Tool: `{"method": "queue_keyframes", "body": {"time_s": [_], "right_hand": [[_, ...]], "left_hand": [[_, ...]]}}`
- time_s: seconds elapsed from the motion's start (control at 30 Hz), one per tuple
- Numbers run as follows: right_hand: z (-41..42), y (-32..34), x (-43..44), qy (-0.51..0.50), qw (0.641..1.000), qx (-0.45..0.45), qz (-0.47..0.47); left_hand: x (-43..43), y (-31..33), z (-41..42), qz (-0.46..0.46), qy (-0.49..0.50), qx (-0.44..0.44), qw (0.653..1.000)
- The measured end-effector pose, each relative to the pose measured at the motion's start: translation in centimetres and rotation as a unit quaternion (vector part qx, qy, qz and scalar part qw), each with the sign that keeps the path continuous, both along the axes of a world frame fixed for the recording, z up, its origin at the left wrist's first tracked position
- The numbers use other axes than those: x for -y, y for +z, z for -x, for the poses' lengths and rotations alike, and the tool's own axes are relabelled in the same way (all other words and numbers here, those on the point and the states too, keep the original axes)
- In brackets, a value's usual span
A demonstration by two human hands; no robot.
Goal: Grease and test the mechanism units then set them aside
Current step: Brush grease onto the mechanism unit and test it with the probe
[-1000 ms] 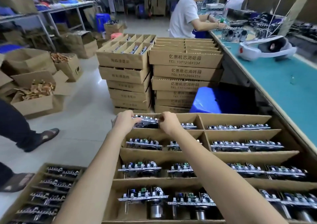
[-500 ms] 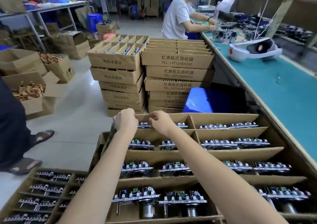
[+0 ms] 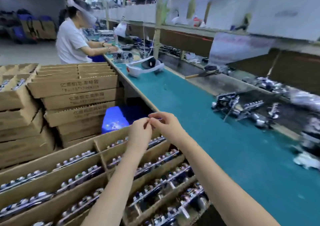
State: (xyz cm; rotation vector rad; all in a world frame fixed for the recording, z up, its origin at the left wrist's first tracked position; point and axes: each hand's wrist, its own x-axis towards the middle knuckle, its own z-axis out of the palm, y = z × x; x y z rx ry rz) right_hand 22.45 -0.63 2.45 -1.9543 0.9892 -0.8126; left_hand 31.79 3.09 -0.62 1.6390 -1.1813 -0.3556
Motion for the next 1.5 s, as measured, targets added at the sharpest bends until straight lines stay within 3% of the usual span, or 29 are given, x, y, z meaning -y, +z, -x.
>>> {"method": "queue_keyframes", "body": {"time_s": [0.13, 0.27, 0.4, 0.57, 0.83, 1.0, 1.13, 1.33, 1.43, 1.5], "right_hand": [[10.4, -0.1, 2.4, -0.113, 0.993, -0.038, 0.014], [19.7, -1.5, 3.7, -0.223, 0.973, -0.063, -0.025], [26.3, -3.7, 4.3, -0.287, 0.950, -0.094, -0.079], [30.9, -5.9, 4.9, -0.324, 0.933, -0.096, -0.118], [33.3, -7.0, 6.8, -0.281, 0.951, -0.055, -0.119], [33.5, -6.5, 6.3, -0.276, 0.954, -0.021, -0.113], [33.7, -5.4, 4.5, -0.282, 0.955, -0.001, -0.095], [33.1, -3.7, 1.7, -0.272, 0.956, 0.032, -0.102], [32.5, -3.1, 0.7, -0.285, 0.940, 0.122, -0.139], [32.2, -2.6, 0.2, -0.285, 0.910, 0.218, -0.207]], "left_hand": [[4.6, -0.7, 8.7, -0.017, -0.123, -0.031, 0.992], [8.4, -1.3, 16.0, -0.068, -0.173, -0.063, 0.981], [12.9, -1.8, 20.5, -0.151, -0.171, -0.001, 0.974], [19.2, -1.0, 23.2, -0.144, -0.128, 0.018, 0.981], [26.0, -1.0, 25.2, -0.152, -0.170, 0.077, 0.971], [26.1, -0.8, 25.0, -0.125, -0.118, 0.004, 0.985], [24.3, -0.3, 23.9, -0.107, -0.070, -0.132, 0.983], [17.5, -1.0, 21.8, -0.006, -0.041, -0.390, 0.920], [12.4, -1.7, 22.9, 0.065, -0.103, -0.433, 0.893], [9.2, -2.2, 24.6, 0.085, -0.169, -0.409, 0.893]]}}
